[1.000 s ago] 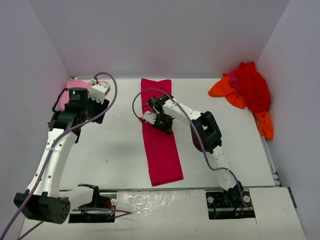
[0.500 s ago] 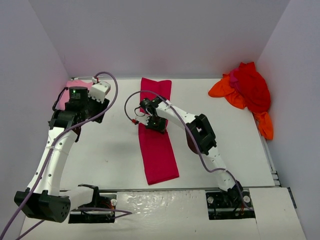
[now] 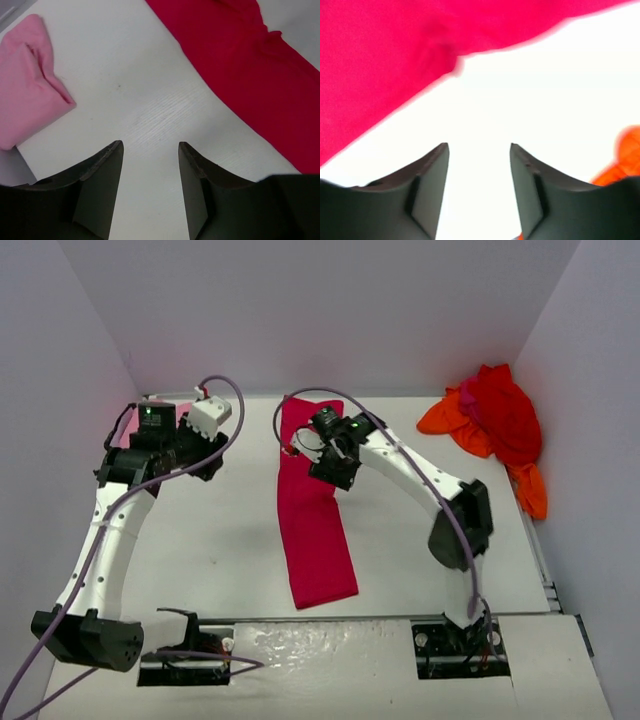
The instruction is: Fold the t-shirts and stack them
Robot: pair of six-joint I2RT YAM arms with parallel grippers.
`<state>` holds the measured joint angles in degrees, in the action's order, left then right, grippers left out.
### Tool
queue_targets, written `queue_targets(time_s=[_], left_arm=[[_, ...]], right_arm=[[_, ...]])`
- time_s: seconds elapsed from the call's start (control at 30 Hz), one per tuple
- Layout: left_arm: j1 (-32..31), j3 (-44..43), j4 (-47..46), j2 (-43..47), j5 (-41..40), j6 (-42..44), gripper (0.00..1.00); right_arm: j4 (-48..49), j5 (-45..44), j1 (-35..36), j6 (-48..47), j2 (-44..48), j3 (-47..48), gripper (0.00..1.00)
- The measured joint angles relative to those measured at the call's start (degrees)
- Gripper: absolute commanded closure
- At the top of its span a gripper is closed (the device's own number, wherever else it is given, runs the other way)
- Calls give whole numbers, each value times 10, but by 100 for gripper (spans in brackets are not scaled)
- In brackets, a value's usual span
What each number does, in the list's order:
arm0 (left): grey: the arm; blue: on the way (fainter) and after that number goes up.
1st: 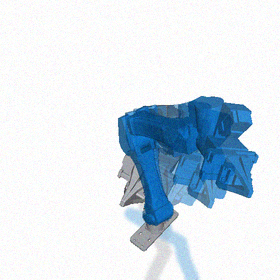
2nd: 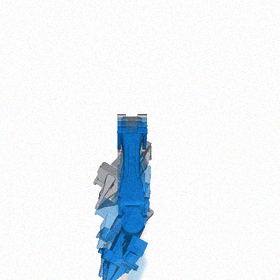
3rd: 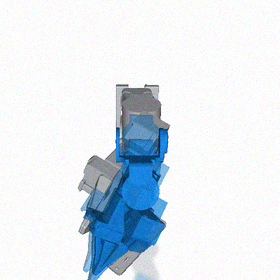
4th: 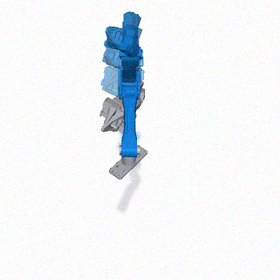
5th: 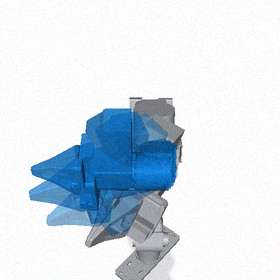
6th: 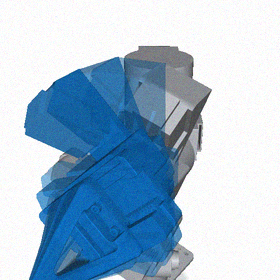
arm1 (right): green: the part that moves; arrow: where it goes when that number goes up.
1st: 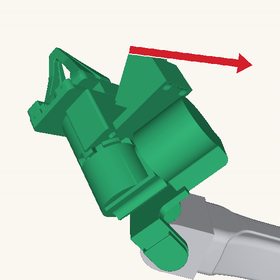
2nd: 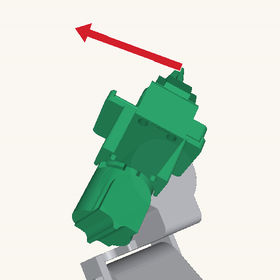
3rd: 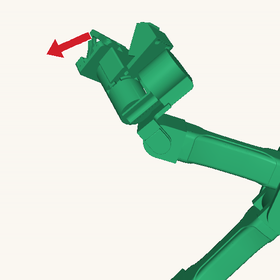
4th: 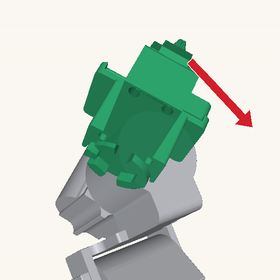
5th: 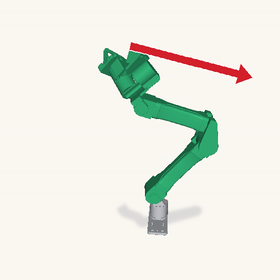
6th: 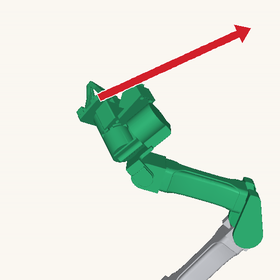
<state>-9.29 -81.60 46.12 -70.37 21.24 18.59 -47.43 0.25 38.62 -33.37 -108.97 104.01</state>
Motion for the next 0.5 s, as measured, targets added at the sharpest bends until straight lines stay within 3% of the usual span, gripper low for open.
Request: queue_targets(time_s=[0.13,0.2,0.33,0.5], left_arm=[[-54,31,11,0,31,31,55],[-95,54,14,-3,27,42,55],[-172,94,17,-28,11,62,55],[-272,140,9,-81,-35,66,55]], right_arm=[[10,-23,-59,2,116,-20,41],[18,-25,-101,9,148,-34,36],[47,-33,-177,27,194,-88,35],[59,-29,-200,42,231,-152,33]])
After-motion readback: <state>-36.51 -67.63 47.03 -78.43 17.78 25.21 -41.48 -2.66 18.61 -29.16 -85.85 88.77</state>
